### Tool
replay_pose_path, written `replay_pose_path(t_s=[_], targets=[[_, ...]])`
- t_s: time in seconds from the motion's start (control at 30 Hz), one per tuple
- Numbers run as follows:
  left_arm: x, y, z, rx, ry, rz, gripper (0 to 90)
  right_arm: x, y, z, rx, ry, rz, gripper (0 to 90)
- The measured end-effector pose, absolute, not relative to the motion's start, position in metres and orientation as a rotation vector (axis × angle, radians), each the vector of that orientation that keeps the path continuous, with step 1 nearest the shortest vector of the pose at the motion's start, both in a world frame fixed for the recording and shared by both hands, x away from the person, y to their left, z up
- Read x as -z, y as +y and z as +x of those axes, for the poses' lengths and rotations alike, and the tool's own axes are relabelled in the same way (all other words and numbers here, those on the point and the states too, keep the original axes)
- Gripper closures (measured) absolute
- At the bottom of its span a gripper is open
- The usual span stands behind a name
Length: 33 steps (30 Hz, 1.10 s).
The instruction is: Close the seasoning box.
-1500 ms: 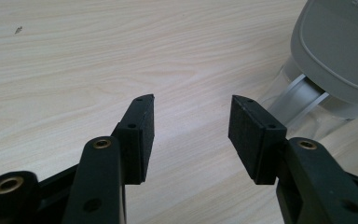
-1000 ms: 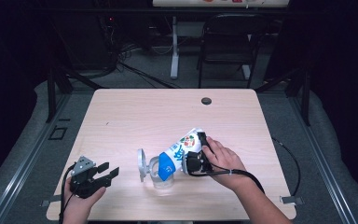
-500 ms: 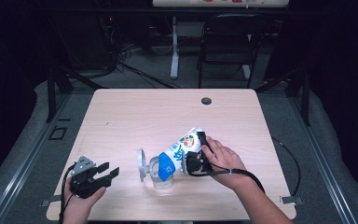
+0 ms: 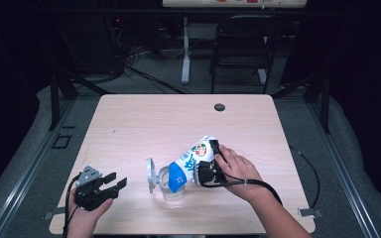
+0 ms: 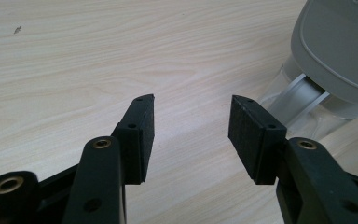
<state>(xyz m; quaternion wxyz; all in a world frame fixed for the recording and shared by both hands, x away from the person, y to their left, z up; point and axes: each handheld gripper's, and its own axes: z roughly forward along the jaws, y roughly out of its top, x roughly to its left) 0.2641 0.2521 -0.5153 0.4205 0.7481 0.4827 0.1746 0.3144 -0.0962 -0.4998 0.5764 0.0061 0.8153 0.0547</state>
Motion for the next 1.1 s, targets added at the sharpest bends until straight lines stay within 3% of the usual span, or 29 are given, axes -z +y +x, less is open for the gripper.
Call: replay_pose_path(t_s=[1.1], targets=[[0.5153,0.2520,0.2643,-0.439,1.207,1.877,51.3,0.4982,-0.0973,0.3133,-0.126,1.908,0.002,51.5]])
